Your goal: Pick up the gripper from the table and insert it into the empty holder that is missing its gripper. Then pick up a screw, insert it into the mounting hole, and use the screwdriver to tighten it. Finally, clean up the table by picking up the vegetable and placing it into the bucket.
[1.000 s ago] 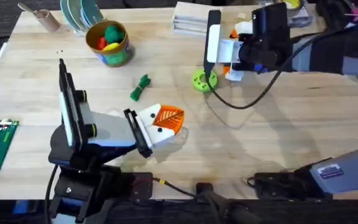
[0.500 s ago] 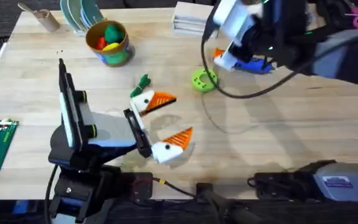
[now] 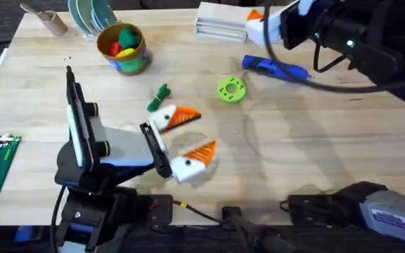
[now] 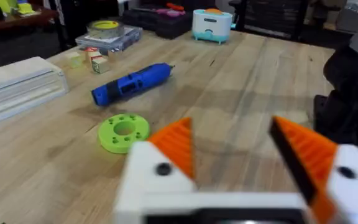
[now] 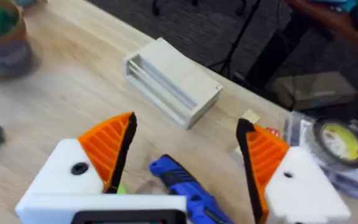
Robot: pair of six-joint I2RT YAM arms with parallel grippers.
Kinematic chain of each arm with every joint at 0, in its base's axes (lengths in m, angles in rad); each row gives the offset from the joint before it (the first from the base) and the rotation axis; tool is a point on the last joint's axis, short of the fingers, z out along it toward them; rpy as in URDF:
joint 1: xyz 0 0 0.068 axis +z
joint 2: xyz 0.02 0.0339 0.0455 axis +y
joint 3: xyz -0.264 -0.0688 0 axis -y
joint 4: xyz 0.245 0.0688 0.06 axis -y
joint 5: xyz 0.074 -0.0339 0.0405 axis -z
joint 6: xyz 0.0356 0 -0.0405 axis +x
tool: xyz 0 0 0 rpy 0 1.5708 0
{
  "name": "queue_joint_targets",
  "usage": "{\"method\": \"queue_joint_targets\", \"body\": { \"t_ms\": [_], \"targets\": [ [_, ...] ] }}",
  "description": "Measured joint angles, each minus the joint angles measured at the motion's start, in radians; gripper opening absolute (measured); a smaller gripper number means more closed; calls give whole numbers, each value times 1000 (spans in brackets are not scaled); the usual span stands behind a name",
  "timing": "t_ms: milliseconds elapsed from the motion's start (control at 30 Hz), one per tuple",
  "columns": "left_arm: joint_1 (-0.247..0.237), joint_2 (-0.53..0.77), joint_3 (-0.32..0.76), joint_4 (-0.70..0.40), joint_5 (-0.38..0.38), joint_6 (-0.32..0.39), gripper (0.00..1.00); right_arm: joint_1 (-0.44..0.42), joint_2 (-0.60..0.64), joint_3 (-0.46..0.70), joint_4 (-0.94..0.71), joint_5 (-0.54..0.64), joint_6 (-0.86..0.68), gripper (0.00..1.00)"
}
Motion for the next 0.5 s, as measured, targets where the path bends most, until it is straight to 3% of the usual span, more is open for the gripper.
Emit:
{"method": "queue_joint_targets", "body": {
  "t_ms": [67, 300, 400, 500],
  "targets": [
    [0, 0, 0, 0, 0, -3, 991, 0, -7, 0, -1, 0, 161, 991],
    [0, 0, 0, 8, -49, -7, 994, 0, -7, 0, -27, 0, 367, 992],
    [0, 0, 9, -2, -108, -60, 994, 0, -7, 0, -57, 0, 400, 993],
    [0, 0, 65, -102, -199, -123, 992, 0, -7, 0, -79, -1, 416, 993]
  ]
}}
